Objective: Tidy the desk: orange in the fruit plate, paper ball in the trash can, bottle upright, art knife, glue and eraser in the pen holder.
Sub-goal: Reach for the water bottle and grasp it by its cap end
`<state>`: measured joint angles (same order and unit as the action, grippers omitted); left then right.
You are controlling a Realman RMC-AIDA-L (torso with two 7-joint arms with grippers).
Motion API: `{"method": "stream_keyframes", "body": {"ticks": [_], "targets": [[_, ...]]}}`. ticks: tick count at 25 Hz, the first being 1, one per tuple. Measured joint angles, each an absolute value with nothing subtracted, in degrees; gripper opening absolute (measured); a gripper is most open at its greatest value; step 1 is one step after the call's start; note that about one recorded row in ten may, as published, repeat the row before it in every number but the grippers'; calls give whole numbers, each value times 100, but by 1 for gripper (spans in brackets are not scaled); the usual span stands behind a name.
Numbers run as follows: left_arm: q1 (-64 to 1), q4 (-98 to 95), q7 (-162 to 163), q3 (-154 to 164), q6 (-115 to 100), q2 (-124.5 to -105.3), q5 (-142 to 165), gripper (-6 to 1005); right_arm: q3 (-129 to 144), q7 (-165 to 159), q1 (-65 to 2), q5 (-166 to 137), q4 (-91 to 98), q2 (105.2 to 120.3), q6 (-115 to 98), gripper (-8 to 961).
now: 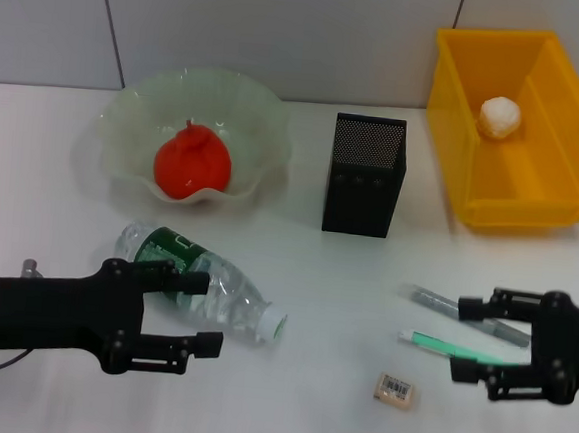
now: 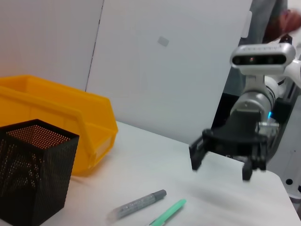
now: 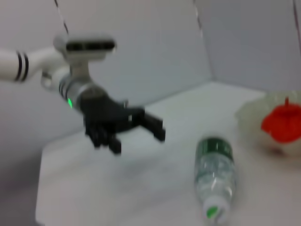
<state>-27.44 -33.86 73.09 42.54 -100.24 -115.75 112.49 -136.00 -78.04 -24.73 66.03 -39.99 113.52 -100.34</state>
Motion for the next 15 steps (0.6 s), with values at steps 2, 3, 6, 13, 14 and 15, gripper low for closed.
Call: {"method": "stream_keyframes", "body": {"ticks": [2,3,6,13,14,15], "targets": [[-2763,-3390,7319,4256,-10021,-11573,11250,793,-13613,-7799,-2452,6487,-4071,11399,-9999,799],[-2794,-3397,7320,4258,-10020,-11572,11253,793,-13635,-7776,-2410,6359,-4169,11470,-9954,799],[-2946,-3520,7288,4297,-10017,-11590,11277,793,-13649,-7742,-2369,6335,-4209,11505,-9933,798],[-3629,-4413,7598,5012,-9766,-11733,11705,793,-13657,-7727,-2319,6326,-4188,11527,-9890,798],[-3770,-4600,7695,5156,-9721,-11760,11878,793,-13659,-7727,-2310,6339,-4188,11530,-9890,798],[-4042,-4927,7901,5409,-9644,-11817,12221,793,-13659,-7741,-2303,6360,-4185,11540,-9890,797]]}}
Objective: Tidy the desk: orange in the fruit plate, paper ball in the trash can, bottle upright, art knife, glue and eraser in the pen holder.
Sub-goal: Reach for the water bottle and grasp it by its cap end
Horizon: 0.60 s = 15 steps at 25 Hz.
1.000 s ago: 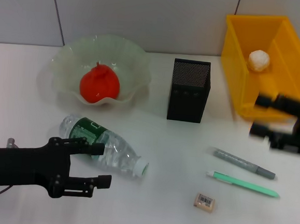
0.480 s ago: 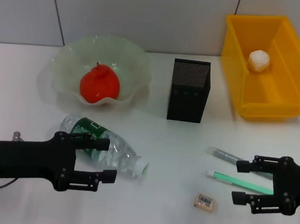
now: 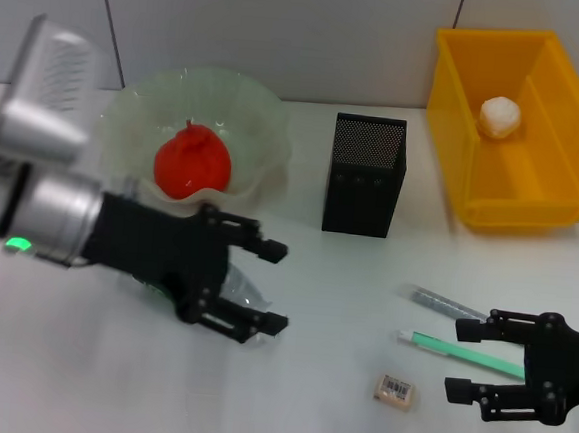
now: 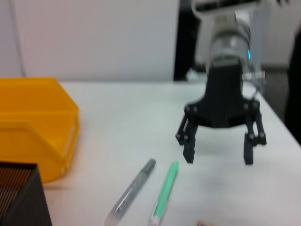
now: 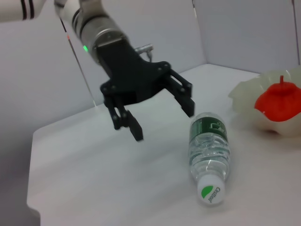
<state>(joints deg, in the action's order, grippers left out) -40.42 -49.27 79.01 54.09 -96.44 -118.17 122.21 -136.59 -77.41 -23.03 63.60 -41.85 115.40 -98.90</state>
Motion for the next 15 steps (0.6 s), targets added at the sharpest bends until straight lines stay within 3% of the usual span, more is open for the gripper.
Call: {"method": "stream_keyframes", "body": {"ticks": [5,15], "targets": [[-4505,-5612,8249,6264,-9477,-11857,12664,792,-13658,-7790,-2317,6371,-4176,11570,-9890,797],[-4746,-6295,8707,8142,-8646,-11900,13618,792,-13658,-8077,-2382,6337,-4179,11575,-9893,798]]}}
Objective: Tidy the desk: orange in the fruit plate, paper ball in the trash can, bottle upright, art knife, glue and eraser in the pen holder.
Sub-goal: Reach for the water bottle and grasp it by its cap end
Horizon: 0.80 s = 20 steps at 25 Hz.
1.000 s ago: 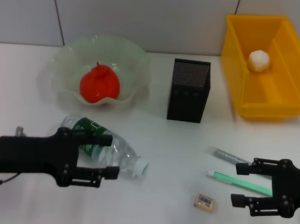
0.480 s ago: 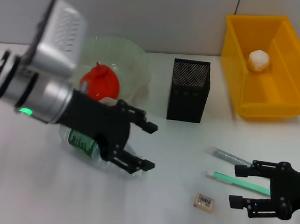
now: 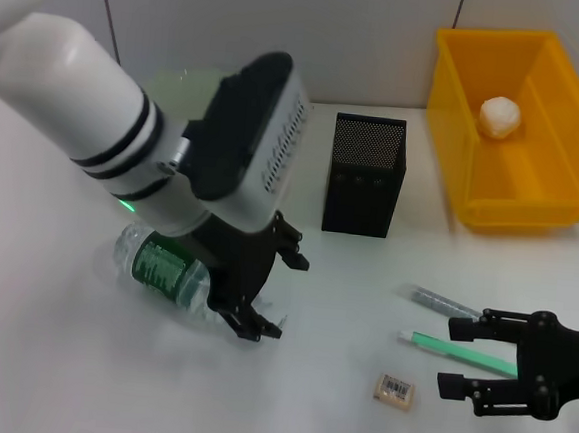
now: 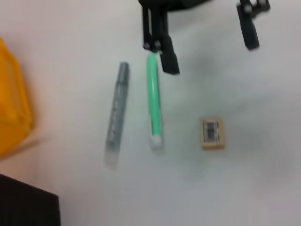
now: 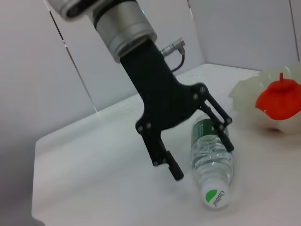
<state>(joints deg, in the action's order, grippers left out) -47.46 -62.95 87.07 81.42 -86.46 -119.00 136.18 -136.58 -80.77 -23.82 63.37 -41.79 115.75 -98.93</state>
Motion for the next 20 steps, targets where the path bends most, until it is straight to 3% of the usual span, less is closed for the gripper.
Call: {"method": "stream_keyframes", "body": {"ticks": [20], "targets": [[-5114,-5451,8851,9218,-7733,-11909,14133,775,-13658,-8165,-2419,6350,-4196,11566,-9747,797]]}}
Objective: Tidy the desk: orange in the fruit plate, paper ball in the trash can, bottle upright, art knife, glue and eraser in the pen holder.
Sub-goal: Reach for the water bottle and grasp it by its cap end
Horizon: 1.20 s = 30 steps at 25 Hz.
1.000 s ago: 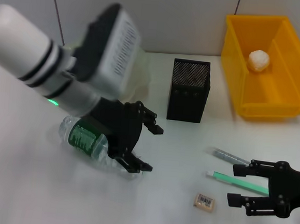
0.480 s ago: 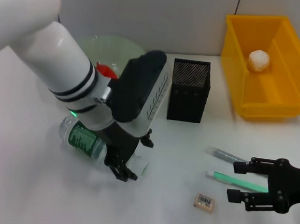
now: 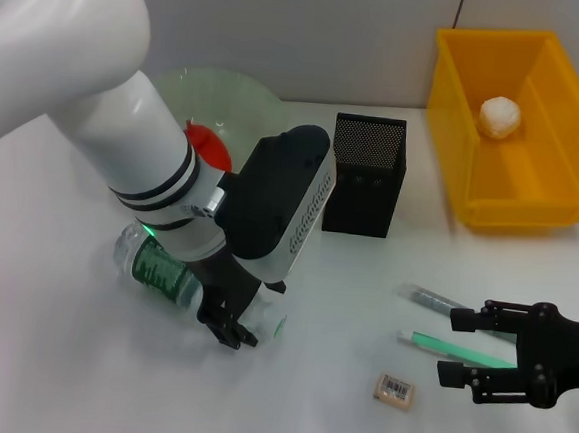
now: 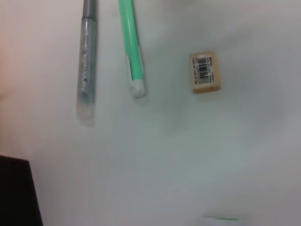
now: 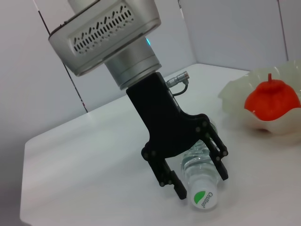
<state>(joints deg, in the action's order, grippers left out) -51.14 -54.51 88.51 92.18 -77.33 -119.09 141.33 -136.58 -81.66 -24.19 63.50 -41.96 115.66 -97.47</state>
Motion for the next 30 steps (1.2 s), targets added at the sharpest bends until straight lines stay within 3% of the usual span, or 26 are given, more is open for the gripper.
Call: {"method": "stream_keyframes", "body": {"ticks": [5,26,30], "targets": [[-5123,-5340,8851,9389,-7554,-11909,14161,693,-13658,-8166,-2409,6359,-4201,11571,-9746,797],[-5176,-5222,8859,9674,-7312,-11916,14217,626,-13658,-8165,-2416,6389,-4219,11575,-9747,798],[-5186,-5224,8859,9677,-7312,-11917,14220,552,-13658,-8165,-2417,6390,-4213,11580,-9747,798]]}}
